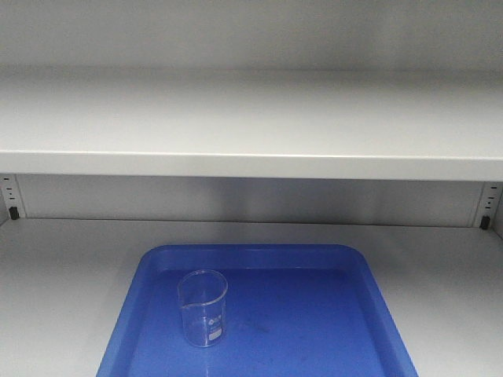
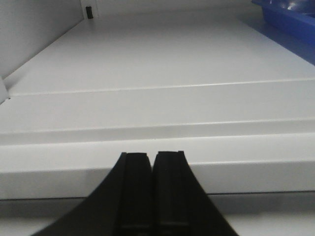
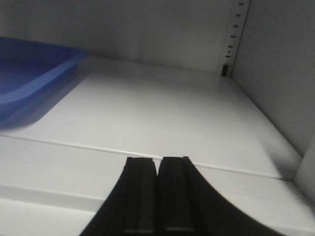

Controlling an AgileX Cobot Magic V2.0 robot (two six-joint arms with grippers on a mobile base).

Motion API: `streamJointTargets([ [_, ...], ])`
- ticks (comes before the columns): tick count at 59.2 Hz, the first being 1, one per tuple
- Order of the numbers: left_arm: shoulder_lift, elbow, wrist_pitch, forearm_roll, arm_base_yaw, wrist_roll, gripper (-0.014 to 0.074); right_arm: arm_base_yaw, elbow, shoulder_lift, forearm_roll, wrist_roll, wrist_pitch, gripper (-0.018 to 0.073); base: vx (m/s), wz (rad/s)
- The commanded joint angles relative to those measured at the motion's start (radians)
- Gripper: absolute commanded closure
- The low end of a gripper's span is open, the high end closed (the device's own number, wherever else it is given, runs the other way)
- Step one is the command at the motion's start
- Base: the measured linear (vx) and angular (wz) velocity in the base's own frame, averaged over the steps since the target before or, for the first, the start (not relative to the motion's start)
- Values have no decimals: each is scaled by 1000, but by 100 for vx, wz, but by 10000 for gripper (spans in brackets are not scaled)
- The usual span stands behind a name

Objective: Pick beaker and place in left cabinet

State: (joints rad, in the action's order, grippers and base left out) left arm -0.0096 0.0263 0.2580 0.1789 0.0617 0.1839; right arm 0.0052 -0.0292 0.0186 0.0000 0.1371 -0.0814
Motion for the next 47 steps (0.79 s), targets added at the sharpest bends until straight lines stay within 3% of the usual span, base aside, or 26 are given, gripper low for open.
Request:
streamJointTargets([
  [1,-18,-9,-79,-5,1,3,593,-4,-5,-39,-48,-15,22,568,0,0],
  [12,-18,-9,-78,-5,1,3,593,-6,-5,-30,-35,-97,15,566,0,1],
  [47,-17,-9,-78,-5,1,3,593,-6,-5,-30,-35,-94,14,565,0,0],
])
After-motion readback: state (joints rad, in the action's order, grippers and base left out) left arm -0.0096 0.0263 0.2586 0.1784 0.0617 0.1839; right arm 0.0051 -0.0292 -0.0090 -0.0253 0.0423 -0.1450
